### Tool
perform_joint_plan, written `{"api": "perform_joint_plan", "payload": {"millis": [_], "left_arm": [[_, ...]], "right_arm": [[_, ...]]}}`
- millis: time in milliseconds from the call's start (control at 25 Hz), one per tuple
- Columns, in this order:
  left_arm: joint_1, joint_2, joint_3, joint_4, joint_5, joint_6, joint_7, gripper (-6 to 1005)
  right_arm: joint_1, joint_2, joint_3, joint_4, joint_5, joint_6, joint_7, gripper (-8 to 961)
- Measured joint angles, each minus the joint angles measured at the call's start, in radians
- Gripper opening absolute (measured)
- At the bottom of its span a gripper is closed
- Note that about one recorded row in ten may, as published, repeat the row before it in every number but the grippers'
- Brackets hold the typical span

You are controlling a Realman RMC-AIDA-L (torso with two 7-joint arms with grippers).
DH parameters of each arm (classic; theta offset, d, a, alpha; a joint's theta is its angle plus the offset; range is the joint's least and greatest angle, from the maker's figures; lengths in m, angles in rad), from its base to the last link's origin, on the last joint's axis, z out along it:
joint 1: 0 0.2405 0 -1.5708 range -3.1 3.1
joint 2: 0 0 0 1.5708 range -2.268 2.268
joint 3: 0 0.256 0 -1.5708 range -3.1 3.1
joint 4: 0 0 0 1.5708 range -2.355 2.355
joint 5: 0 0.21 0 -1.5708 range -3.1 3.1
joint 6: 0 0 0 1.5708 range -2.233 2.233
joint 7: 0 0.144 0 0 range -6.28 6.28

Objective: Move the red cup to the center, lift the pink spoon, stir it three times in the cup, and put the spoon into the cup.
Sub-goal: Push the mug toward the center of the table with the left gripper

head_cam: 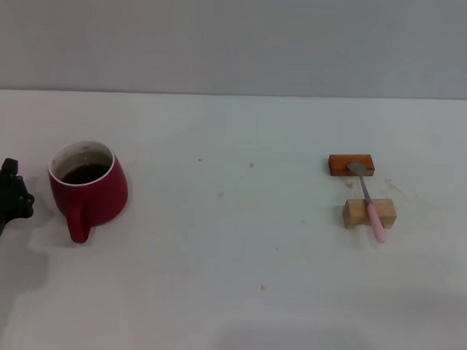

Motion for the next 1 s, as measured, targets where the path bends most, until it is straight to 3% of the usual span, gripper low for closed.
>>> {"api": "perform_joint_plan", "payload": {"millis": [1000], "left_arm": [[-0.049, -0.001, 0.067, 0.002, 0.002, -0.061, 0.051, 1]], "right_arm": [[-0.002, 0.001, -0.004, 0.002, 0.000, -0.016, 0.000, 673]]}}
